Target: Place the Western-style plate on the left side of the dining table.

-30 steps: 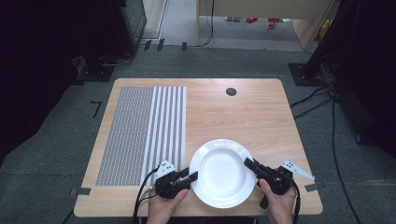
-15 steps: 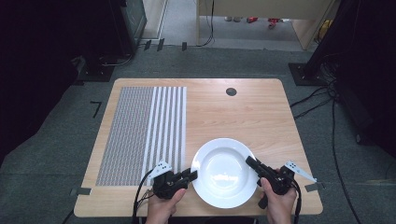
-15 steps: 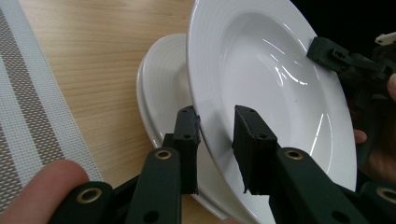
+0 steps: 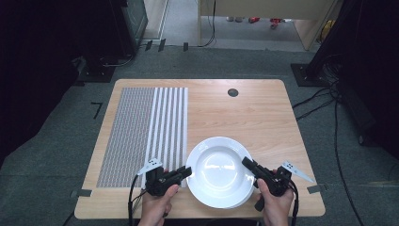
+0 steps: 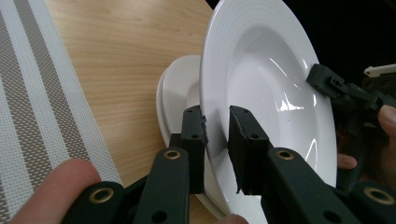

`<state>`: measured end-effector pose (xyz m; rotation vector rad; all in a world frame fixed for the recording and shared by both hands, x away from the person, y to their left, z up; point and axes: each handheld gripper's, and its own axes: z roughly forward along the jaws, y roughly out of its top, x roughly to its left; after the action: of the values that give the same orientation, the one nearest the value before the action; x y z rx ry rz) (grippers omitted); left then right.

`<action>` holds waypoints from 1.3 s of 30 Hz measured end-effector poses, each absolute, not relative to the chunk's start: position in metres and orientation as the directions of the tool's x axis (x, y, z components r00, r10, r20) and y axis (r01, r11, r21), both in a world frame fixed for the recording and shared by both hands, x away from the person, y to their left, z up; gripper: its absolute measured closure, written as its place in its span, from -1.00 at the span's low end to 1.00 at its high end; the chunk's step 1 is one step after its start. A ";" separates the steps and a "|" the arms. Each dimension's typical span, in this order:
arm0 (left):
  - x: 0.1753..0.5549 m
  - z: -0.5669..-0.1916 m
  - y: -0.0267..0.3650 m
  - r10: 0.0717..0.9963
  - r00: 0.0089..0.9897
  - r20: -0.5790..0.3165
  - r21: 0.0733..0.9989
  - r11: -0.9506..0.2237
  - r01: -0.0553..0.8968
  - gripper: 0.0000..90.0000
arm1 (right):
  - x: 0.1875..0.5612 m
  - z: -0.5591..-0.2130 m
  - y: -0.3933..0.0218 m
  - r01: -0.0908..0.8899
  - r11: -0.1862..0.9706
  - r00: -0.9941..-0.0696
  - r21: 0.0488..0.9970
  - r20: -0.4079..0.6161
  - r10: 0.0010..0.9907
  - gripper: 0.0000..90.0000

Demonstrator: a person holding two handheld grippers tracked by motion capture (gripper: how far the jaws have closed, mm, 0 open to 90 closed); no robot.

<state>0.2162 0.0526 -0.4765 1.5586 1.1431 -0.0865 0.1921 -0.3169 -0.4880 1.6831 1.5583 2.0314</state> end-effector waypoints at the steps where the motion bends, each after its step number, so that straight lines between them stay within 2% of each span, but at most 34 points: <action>1: 0.217 -0.474 0.055 0.601 0.524 -0.603 0.718 0.123 0.685 0.73 | 0.193 -0.487 -0.315 0.508 -0.484 -0.393 0.712 0.692 0.605 0.82; 22: 0.252 -0.428 0.108 0.631 0.485 -0.605 0.727 0.191 0.659 0.78 | 0.237 -0.463 -0.263 0.560 -0.503 -0.386 0.658 0.745 0.544 0.80; 39: 0.285 -0.411 0.152 0.670 0.443 -0.595 0.732 0.223 0.644 0.78 | 0.284 -0.448 -0.215 0.590 -0.474 -0.390 0.654 0.745 0.542 0.78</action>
<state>0.2852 0.1525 -0.4111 1.4579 1.2343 0.0267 0.2838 -0.2149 -0.4483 1.7551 1.6292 2.0891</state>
